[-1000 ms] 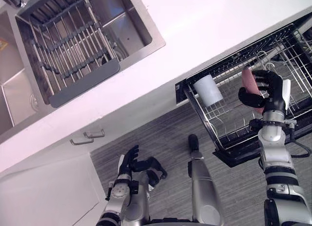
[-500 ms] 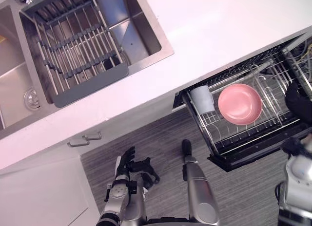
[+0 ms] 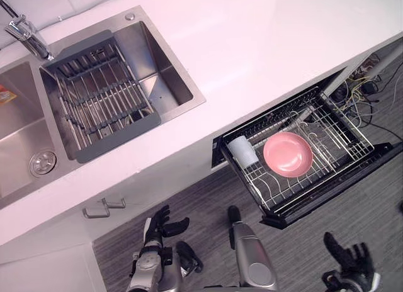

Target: Walk over to the sink, pick up the cup, carry it to the dishwasher, place the cup inside the dishwasher, then close the dishwasher door

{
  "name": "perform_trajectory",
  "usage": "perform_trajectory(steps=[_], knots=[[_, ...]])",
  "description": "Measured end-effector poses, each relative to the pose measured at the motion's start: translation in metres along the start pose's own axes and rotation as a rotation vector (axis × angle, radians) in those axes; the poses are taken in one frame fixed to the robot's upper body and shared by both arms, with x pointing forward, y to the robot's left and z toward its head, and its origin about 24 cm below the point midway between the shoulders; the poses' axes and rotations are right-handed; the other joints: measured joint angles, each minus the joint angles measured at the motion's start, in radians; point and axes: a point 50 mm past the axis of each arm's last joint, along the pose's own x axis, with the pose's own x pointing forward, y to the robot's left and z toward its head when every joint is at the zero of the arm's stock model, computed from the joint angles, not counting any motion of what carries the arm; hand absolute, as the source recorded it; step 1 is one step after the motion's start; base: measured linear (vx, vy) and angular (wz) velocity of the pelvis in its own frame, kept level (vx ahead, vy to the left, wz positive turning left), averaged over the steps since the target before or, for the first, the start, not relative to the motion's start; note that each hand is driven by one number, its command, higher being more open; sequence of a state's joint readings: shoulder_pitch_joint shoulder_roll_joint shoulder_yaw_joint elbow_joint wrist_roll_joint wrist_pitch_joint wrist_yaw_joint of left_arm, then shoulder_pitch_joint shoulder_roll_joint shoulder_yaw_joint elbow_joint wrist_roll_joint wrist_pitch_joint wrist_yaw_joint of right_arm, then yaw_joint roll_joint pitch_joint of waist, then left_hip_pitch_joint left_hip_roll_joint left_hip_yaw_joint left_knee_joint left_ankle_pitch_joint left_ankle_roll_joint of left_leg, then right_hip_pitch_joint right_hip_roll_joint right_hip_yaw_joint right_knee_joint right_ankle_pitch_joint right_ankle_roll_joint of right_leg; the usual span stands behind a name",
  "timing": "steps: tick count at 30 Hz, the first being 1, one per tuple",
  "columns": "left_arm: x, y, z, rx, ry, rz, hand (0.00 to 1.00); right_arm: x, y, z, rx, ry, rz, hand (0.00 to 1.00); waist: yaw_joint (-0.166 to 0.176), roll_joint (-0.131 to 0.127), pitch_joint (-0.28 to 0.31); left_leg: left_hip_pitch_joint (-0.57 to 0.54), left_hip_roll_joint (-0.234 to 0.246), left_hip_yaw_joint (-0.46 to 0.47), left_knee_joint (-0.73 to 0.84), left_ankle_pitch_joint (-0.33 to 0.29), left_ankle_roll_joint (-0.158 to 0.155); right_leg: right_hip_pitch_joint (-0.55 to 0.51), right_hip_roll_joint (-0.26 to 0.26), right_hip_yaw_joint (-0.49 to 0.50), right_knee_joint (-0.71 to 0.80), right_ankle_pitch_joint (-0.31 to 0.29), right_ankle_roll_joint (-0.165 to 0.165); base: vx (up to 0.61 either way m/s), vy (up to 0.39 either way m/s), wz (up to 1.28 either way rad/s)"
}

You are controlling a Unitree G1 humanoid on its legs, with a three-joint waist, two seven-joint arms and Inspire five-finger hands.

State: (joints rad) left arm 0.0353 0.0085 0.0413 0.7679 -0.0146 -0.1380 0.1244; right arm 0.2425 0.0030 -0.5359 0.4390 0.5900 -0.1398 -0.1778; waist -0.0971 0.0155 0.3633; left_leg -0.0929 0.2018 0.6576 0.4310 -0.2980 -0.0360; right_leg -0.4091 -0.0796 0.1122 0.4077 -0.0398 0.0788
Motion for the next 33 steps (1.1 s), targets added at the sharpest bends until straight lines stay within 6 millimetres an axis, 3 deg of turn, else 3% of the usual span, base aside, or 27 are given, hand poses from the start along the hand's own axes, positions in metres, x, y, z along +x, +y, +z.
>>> perform_trajectory(steps=[3, 7, 10, 14, 15, 19, 22, 23, 28, 33], knots=[[0.000, -0.001, 0.003, -0.001, -0.017, -0.003, 0.90, 0.009, 0.043, 0.009, 0.075, -0.015, 0.143, 0.90, 0.006, 0.002, 0.001, -0.030, 0.000, -0.002, 0.015, 0.001, 0.002, -0.031, -0.003, 0.002, 0.013, 0.001, -0.001, -0.04, -0.031, 0.03], [0.000, -0.001, 0.005, -0.001, -0.026, -0.006, 0.90, 0.014, 0.063, 0.017, 0.126, -0.022, 0.203, 0.90, 0.026, 0.014, 0.009, -0.068, -0.005, -0.013, 0.019, 0.004, 0.007, -0.062, -0.011, -0.003, 0.012, 0.007, -0.001, -0.02, -0.021, 0.09], [0.000, -0.002, 0.005, 0.000, -0.027, -0.008, 0.90, 0.017, 0.086, 0.034, 0.120, -0.058, 0.290, 0.90, 0.038, 0.039, 0.025, -0.086, -0.022, -0.023, 0.000, 0.018, 0.016, -0.070, -0.026, -0.010, 0.000, 0.020, 0.004, 0.00, 0.006, 0.14], [0.001, -0.002, 0.014, -0.007, -0.066, -0.008, 0.90, 0.012, 0.136, 0.064, 0.080, -0.148, 0.469, 0.90, 0.061, 0.073, 0.047, -0.113, -0.046, -0.054, -0.035, 0.050, 0.028, -0.079, -0.050, -0.039, -0.017, 0.032, 0.005, 0.00, -0.021, 0.29], [0.001, -0.002, 0.016, -0.008, -0.079, -0.008, 0.90, 0.008, 0.163, 0.074, 0.059, -0.176, 0.556, 0.90, 0.073, 0.084, 0.053, -0.125, -0.050, -0.072, -0.046, 0.064, 0.028, -0.080, -0.057, -0.056, -0.024, 0.035, 0.003, 0.00, -0.067, 0.38], [0.001, -0.002, 0.018, -0.010, -0.088, -0.009, 0.90, 0.000, 0.214, 0.104, 0.042, -0.229, 0.658, 0.90, 0.113, 0.098, 0.061, -0.148, -0.059, -0.102, -0.080, 0.102, 0.027, -0.094, -0.066, -0.089, -0.028, 0.038, -0.001, 0.01, -0.094, 0.31], [0.001, -0.002, 0.018, -0.009, -0.086, -0.010, 0.90, -0.002, 0.244, 0.126, -0.149, -0.301, 0.720, 0.90, 0.118, 0.099, 0.072, -0.161, -0.065, -0.127, -0.101, 0.124, 0.024, -0.100, -0.071, -0.114, -0.028, 0.037, -0.004, 0.05, -0.071, 0.23], [0.001, -0.004, 0.018, -0.008, -0.087, -0.015, 0.90, -0.002, 0.251, 0.130, -0.231, -0.326, 0.726, 0.90, 0.118, 0.098, 0.075, -0.161, -0.065, -0.133, -0.108, 0.130, 0.023, -0.098, -0.072, -0.119, -0.028, 0.037, -0.005, 0.05, -0.066, 0.19], [0.001, -0.015, 0.025, -0.001, -0.117, -0.053, 0.90, 0.008, 0.244, 0.131, -0.547, -0.435, 0.682, 0.90, 0.100, 0.096, 0.076, -0.148, -0.062, -0.159, -0.114, 0.134, 0.021, -0.070, -0.073, -0.145, -0.028, 0.034, -0.008, 0.03, -0.049, 0.12], [0.003, -0.018, 0.037, -0.010, -0.165, -0.059, 0.90, 0.014, 0.231, 0.123, -0.715, -0.454, 0.665, 0.90, 0.098, 0.093, 0.075, -0.124, -0.051, -0.190, -0.126, 0.146, 0.008, -0.019, -0.059, -0.179, -0.057, 0.029, -0.022, -0.03, -0.078, 0.13]])
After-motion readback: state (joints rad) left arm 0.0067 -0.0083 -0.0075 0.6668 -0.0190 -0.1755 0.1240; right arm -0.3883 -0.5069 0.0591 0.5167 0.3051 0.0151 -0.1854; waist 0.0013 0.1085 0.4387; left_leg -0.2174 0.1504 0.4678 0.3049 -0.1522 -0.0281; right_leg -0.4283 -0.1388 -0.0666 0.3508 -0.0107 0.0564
